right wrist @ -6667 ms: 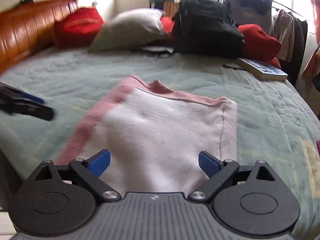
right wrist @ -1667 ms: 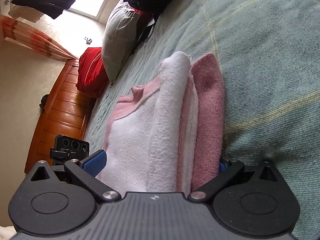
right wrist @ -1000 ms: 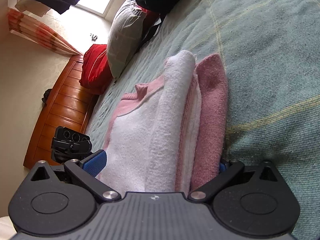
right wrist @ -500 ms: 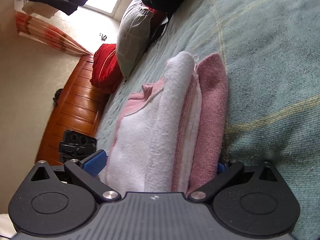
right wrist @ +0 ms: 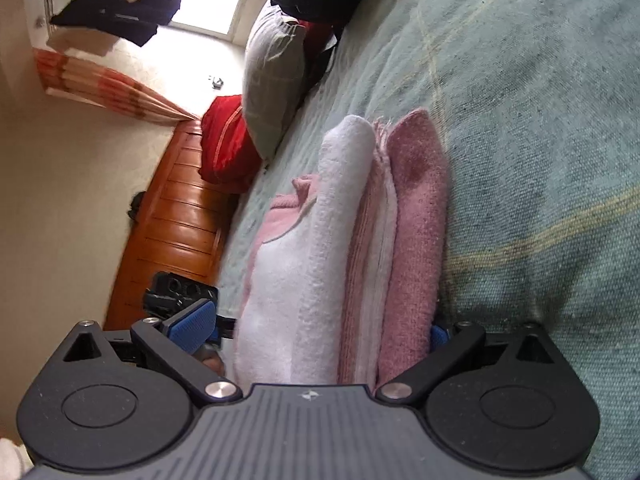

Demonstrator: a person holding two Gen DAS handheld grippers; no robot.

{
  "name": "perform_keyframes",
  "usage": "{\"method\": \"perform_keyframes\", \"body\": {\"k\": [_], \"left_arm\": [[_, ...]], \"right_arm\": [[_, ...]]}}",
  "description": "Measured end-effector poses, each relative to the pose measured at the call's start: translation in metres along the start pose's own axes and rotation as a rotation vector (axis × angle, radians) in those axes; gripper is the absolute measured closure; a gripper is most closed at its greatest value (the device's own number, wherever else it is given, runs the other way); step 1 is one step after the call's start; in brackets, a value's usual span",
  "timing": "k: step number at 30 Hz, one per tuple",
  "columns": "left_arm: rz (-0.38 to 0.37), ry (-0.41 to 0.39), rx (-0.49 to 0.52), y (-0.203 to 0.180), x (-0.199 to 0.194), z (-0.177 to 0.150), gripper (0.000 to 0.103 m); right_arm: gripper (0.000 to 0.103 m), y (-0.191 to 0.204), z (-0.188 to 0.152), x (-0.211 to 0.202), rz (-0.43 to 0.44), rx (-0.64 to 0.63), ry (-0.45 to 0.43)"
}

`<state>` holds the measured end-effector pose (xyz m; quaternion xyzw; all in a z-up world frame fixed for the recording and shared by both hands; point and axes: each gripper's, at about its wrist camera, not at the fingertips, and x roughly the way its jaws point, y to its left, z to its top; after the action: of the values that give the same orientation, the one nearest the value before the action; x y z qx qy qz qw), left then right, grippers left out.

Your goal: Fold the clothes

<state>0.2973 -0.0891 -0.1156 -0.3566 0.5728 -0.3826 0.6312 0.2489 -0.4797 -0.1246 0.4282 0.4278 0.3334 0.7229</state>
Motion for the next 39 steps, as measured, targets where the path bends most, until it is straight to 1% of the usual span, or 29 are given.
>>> {"method": "perform_keyframes", "body": {"k": [1,2,5,7,8,10,11,12,15,18,22,24,28,30,32,34,39], "left_arm": [[-0.005,-0.006,0.011,0.000,-0.001,-0.002,0.001],[-0.010,-0.011,0.015,0.000,-0.002,-0.003,0.001],[-0.021,-0.019,0.004,0.000,-0.004,-0.005,0.001],[-0.028,-0.024,-0.003,0.000,-0.006,-0.006,0.001],[-0.032,-0.027,-0.006,0.000,-0.006,-0.006,0.001],[-0.039,-0.032,-0.013,0.000,-0.008,-0.007,0.001],[-0.043,-0.034,-0.017,0.000,-0.009,-0.007,0.001],[-0.046,-0.037,-0.020,0.000,-0.009,-0.008,0.001],[-0.057,-0.045,-0.031,0.000,-0.012,-0.009,0.002],[-0.068,-0.053,-0.042,0.000,-0.014,-0.011,0.002],[-0.151,-0.079,-0.072,0.007,-0.028,-0.017,0.002],[-0.163,-0.085,-0.080,0.015,-0.031,-0.022,0.002],[-0.120,-0.082,-0.107,0.029,-0.028,-0.026,0.002],[-0.083,-0.074,-0.101,0.024,-0.027,-0.025,0.002],[-0.045,-0.065,-0.075,0.016,-0.025,-0.025,0.002],[-0.033,-0.061,-0.054,0.010,-0.028,-0.026,0.002],[-0.089,-0.056,-0.057,0.001,-0.037,-0.024,0.002]], "right_arm": [[0.005,0.000,-0.001,0.000,-0.009,-0.003,-0.005],[0.008,0.000,-0.002,0.000,-0.016,-0.008,-0.008],[0.023,-0.007,-0.002,-0.005,-0.022,0.009,-0.020],[0.025,-0.013,0.000,-0.008,0.000,0.049,-0.028],[0.024,-0.013,0.000,-0.009,0.002,0.063,-0.028],[0.018,-0.005,-0.002,-0.006,-0.015,0.062,-0.028],[0.012,0.002,-0.003,-0.004,-0.022,0.043,-0.024],[0.009,0.005,-0.004,-0.003,-0.023,0.036,-0.023],[0.005,0.011,-0.006,-0.003,-0.019,0.033,-0.027],[0.004,0.017,-0.008,-0.003,-0.016,0.030,-0.030],[0.004,0.024,-0.011,-0.003,-0.011,0.025,-0.035],[0.004,0.028,-0.013,-0.003,-0.009,0.023,-0.037],[0.004,0.013,-0.015,0.007,-0.038,0.052,-0.016],[0.000,0.012,-0.016,0.008,-0.030,0.046,-0.015],[0.000,0.019,-0.016,0.012,-0.052,0.031,-0.009],[0.000,0.026,-0.016,0.015,-0.071,0.016,-0.005],[0.000,0.037,-0.018,0.007,-0.045,0.017,-0.007]]}}
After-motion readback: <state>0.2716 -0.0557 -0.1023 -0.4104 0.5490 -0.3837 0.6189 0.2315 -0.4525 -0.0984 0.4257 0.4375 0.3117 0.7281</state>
